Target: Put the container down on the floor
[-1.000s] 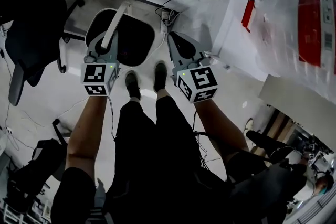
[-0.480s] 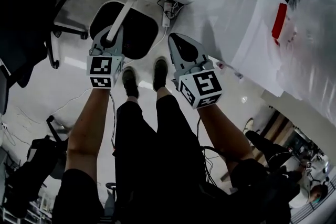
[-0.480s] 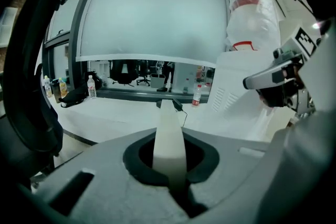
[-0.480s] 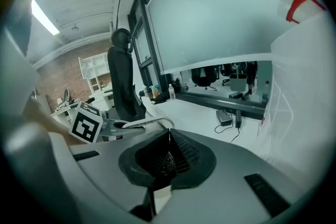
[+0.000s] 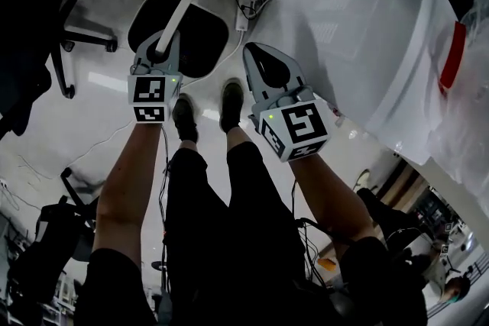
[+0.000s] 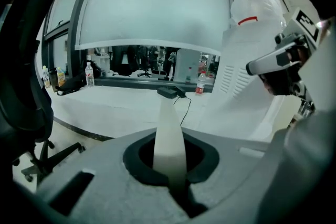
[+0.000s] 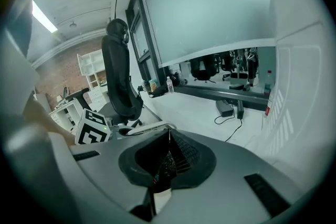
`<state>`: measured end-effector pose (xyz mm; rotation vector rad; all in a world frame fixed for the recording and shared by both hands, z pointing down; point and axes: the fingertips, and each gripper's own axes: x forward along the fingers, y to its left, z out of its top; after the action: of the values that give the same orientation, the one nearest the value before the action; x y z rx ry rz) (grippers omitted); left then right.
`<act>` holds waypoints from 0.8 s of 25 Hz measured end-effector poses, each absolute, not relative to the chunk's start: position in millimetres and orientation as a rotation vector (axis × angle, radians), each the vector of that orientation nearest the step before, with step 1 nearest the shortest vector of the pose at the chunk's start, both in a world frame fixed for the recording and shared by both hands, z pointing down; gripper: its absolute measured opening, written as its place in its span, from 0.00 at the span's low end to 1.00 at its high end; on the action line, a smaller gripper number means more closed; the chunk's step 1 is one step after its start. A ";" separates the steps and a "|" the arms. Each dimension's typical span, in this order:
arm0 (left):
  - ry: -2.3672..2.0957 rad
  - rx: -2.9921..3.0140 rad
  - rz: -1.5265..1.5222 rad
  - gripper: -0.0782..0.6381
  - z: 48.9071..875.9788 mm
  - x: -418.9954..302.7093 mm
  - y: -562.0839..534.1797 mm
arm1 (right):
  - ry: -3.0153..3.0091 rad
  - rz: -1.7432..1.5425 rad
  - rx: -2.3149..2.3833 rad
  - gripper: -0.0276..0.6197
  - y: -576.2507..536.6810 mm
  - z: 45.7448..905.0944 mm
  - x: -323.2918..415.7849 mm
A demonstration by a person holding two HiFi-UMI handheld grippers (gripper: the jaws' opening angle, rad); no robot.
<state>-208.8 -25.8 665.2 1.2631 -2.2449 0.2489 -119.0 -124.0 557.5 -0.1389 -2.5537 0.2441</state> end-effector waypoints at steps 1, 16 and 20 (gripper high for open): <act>-2.239 1.261 0.251 0.12 673.4 -209.4 -27.3 | -2.551 0.247 -0.141 0.06 -124.4 562.5 -119.2; -2.170 1.241 0.220 0.12 771.0 -221.0 -56.1 | -2.498 0.280 -0.129 0.06 -129.1 631.6 -118.2; -2.154 1.236 0.220 0.12 792.1 -223.7 -59.5 | -2.486 0.301 -0.143 0.06 -128.6 646.7 -118.2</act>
<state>-223.7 -59.5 792.1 1.2358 -2.1540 0.2201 -118.2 -128.6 646.7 -0.1429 -2.4862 0.3011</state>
